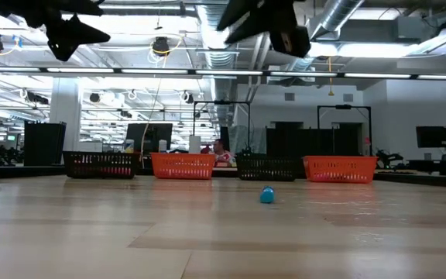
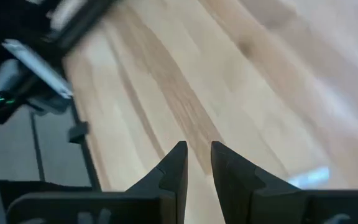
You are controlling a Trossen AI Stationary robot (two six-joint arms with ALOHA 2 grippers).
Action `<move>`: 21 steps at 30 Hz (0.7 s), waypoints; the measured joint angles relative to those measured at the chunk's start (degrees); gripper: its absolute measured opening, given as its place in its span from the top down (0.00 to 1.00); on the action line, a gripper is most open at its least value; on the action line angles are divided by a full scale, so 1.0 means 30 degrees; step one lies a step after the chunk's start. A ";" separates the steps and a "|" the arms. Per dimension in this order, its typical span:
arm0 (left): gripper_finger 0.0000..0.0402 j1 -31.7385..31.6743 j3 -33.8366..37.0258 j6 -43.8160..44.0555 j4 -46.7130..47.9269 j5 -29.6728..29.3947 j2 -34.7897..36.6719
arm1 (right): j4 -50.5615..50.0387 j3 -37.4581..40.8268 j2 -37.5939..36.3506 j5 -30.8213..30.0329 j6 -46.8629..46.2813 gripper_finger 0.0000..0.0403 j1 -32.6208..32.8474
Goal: Pick & Place Markers
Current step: Put the small light blue highlighter pen into the right orange bin
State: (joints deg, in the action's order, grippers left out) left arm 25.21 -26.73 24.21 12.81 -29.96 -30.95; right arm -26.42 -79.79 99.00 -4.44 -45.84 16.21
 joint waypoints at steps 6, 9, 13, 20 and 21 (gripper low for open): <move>0.46 0.0000 0.0165 -0.1033 -0.0004 0.0677 0.0091 | -0.1632 -0.0985 0.1932 0.2330 -0.4115 0.84 0.0217; 0.46 0.0000 0.0165 -0.1510 -0.0011 0.1006 0.0091 | -0.1640 -0.0997 0.2408 0.3407 -0.5511 0.84 0.0210; 0.47 0.0000 0.0165 -0.1679 -0.0033 0.1019 0.0237 | -0.1590 -0.0997 0.2704 0.3680 -0.6352 0.82 0.0202; 0.47 0.0000 0.0165 -0.2491 -0.0011 0.1021 0.0904 | -0.2289 -0.0997 0.2704 0.3512 -0.7687 0.71 0.0345; 0.47 -0.0007 0.0165 -0.2573 0.0002 0.1021 0.1010 | -0.2649 -0.0997 0.2704 0.3512 -0.7924 0.69 0.0348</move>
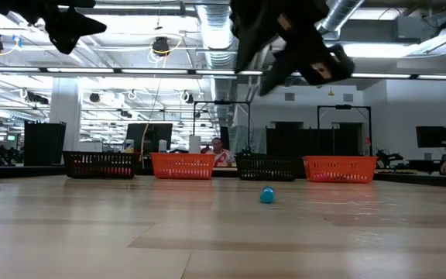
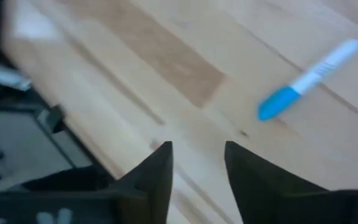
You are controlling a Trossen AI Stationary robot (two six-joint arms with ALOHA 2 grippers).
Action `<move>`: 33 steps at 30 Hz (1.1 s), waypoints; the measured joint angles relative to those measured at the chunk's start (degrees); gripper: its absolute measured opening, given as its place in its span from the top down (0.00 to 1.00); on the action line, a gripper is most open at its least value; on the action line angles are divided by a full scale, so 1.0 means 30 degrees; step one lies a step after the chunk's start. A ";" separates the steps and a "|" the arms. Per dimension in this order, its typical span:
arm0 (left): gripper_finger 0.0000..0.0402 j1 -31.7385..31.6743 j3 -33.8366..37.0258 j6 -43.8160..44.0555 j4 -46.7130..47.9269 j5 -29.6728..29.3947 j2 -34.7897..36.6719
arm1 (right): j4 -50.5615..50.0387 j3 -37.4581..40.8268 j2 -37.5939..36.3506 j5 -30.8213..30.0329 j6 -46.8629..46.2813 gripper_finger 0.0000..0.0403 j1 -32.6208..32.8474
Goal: Pick & Place Markers
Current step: Put the small light blue highlighter pen into the right orange bin
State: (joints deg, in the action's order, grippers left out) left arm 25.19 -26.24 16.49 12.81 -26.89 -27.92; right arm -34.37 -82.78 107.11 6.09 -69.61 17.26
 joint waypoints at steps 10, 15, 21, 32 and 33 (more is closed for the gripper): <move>0.47 0.0007 0.0000 -0.1264 0.0110 0.0090 0.1133 | -0.1953 0.0015 0.0006 -0.2353 -0.4263 0.50 -0.0051; 0.47 0.0007 0.0000 -0.1880 0.0331 0.0258 0.2164 | -0.1982 0.0023 0.0363 -0.3003 -0.5470 0.50 -0.0044; 0.47 0.0007 0.0000 -0.1930 0.1505 0.0797 0.3356 | -0.1788 -0.0035 0.1167 -0.2862 -0.6257 0.53 -0.0164; 0.47 0.0002 0.0022 -0.2704 0.1956 0.0881 0.4066 | -0.2385 -0.0007 0.1522 -0.2082 -0.6372 0.57 -0.0704; 0.47 0.0003 0.0022 -0.2716 0.2009 0.0904 0.4047 | -0.2405 -0.0007 0.1577 -0.1955 -0.6367 0.58 -0.0707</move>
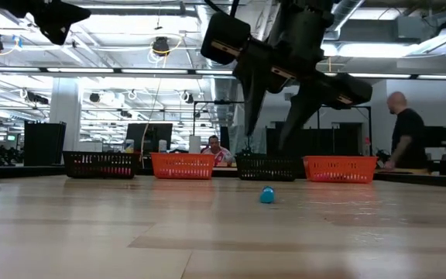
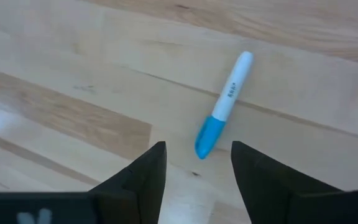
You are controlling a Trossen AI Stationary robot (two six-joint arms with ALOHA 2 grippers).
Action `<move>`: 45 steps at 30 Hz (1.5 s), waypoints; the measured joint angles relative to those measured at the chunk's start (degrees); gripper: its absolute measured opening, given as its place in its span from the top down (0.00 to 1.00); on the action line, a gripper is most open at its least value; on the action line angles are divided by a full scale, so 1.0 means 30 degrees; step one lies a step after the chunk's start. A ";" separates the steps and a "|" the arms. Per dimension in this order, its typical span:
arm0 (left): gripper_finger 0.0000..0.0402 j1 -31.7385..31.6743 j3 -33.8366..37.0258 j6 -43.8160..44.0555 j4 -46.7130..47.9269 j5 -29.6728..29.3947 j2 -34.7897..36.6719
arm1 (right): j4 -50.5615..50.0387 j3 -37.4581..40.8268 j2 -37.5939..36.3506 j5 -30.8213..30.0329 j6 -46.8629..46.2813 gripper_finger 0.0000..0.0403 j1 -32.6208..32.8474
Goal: Pick & Place Markers
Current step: Put the small light blue highlighter pen into the right orange bin
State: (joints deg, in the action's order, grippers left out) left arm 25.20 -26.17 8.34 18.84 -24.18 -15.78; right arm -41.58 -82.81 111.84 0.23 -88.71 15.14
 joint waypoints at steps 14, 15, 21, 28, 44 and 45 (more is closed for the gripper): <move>0.47 -0.0003 0.0000 -0.0329 0.0157 0.0014 -0.0012 | 0.0045 -0.0009 0.0355 0.0117 0.0110 0.58 -0.0483; 0.47 -0.0003 0.0000 -0.0390 0.0157 0.0018 -0.0012 | 0.0012 0.0027 0.0440 0.0214 0.0214 0.58 -0.0503; 0.47 0.0005 0.0006 -0.0430 0.0141 0.0014 0.0023 | 0.0888 -0.0036 0.1636 0.0430 0.0090 0.58 -0.0488; 0.47 0.0005 0.0022 -0.0430 0.0107 -0.0049 -0.0047 | 0.0521 -0.0429 0.2773 0.0431 0.0316 0.58 -0.0627; 0.47 -0.0003 0.0022 -0.0342 0.0084 0.0079 -0.0281 | -0.1312 -0.2237 0.4485 0.0303 0.0716 0.61 -0.0597; 0.47 -0.0003 0.0022 -0.0342 0.0084 0.0079 -0.0281 | -0.1342 -0.2229 0.4485 0.0312 0.0716 0.62 -0.0597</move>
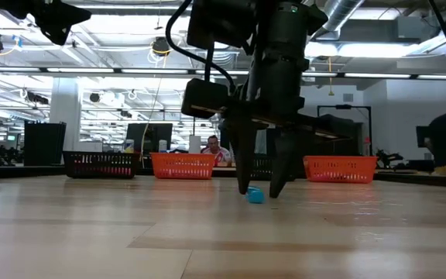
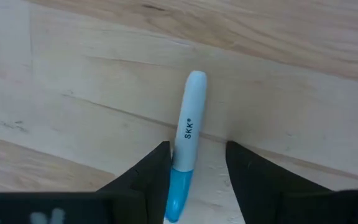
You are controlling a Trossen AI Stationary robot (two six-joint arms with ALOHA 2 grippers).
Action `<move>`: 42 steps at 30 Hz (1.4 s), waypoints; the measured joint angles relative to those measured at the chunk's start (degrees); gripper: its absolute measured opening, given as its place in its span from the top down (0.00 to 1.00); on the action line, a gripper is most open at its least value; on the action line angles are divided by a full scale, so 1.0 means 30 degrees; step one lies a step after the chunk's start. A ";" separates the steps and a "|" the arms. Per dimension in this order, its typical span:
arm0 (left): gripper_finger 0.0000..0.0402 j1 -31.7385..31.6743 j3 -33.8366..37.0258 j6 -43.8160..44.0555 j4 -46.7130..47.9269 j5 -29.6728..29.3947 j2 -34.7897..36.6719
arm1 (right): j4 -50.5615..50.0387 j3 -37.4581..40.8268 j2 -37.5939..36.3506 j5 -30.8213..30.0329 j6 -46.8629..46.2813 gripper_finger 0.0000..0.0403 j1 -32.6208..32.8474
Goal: Pick & Place Markers
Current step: Put the small light blue highlighter pen into the right orange bin
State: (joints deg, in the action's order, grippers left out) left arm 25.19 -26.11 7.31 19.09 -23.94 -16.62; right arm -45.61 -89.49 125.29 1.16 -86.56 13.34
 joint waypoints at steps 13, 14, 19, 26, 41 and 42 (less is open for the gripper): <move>0.47 0.0000 0.0000 0.0000 0.0000 0.0000 0.0000 | -0.0399 0.0058 -0.0007 0.0060 0.0637 0.91 -0.0145; 0.47 0.0000 0.0000 0.0000 0.0000 0.0000 0.0000 | -0.0367 0.0058 -0.0025 0.0112 0.0885 0.93 -0.0216; 0.47 0.0000 0.0000 0.0007 0.0000 0.0000 0.0000 | -0.0141 0.0075 -0.0373 0.0251 0.1576 0.94 -0.0461; 0.47 0.0000 0.0000 0.0197 0.0022 0.0000 0.0000 | 0.0156 0.0153 -0.0978 -0.0035 0.3165 0.93 -0.1050; 0.47 0.0000 -0.0007 0.0314 0.0194 0.0007 -0.0002 | 0.1751 0.0102 -0.3682 0.1472 0.8423 0.94 -0.2440; 0.47 0.0007 -0.0007 0.0325 0.0211 0.0015 -0.0035 | 0.1745 0.0102 -0.4021 0.1775 0.9038 0.95 -0.2562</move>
State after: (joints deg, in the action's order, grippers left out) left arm 25.21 -26.13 8.29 19.73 -23.90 -16.73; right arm -40.38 -89.19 113.23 6.49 -59.45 5.66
